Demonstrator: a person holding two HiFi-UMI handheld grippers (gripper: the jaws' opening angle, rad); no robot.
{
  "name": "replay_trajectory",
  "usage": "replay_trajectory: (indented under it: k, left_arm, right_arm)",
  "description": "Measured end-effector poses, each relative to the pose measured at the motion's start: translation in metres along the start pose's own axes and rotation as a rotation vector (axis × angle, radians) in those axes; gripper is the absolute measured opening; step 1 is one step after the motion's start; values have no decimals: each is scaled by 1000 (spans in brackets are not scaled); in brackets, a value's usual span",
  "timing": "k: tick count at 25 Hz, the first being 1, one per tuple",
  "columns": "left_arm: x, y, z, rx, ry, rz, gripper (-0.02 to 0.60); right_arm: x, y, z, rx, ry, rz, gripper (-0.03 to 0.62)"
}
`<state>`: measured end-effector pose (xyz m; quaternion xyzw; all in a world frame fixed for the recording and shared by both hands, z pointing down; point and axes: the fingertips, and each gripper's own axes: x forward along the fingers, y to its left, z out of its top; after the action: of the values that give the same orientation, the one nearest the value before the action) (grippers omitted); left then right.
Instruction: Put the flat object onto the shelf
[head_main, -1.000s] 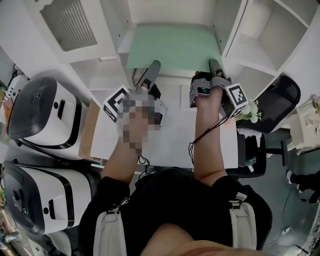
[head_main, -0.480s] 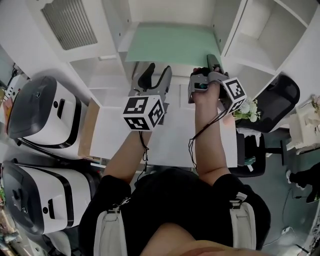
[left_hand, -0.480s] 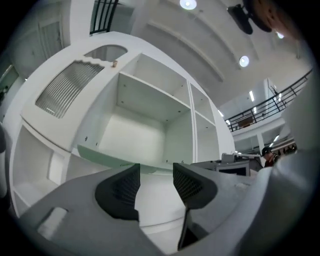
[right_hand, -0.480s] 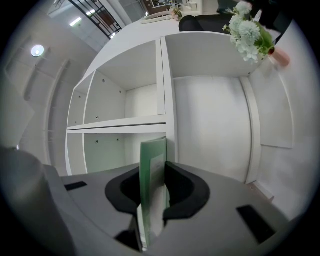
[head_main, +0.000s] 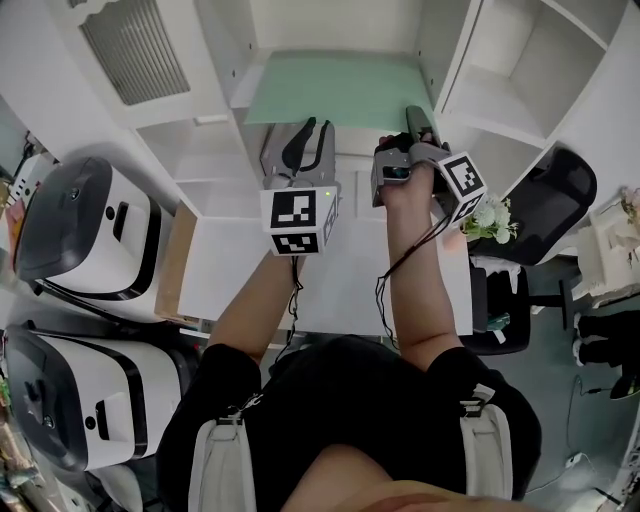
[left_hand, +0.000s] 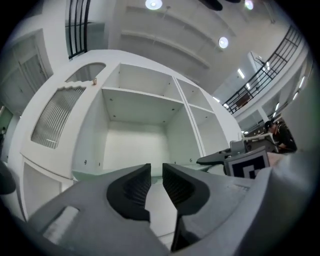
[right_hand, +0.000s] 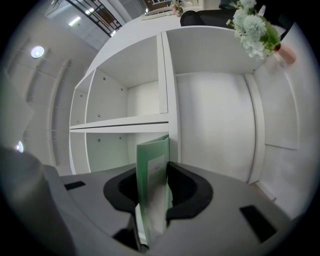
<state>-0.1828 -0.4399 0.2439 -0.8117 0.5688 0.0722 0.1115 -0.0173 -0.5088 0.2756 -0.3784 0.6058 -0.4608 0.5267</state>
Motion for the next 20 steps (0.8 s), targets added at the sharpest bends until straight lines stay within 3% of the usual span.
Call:
replay_trajectory:
  k: [6, 10, 13, 18, 20]
  left_arm:
    - [14, 8, -1, 46, -18, 32, 64]
    - [24, 5, -2, 61, -21, 30, 64]
    - [32, 4, -3, 53, -18, 24, 64]
    - [41, 6, -5, 53, -6, 24, 64]
    - [44, 7, -6, 59, -6, 29, 64]
  right_arm:
    - [-6, 3, 4, -41, -9, 60, 157]
    - [-21, 12, -1, -220, 39, 105, 167]
    - [-36, 24, -11, -527, 97, 157, 166]
    - [-64, 25, -21, -1250, 99, 131, 161]
    - [-73, 21, -24, -1400, 104, 118, 142]
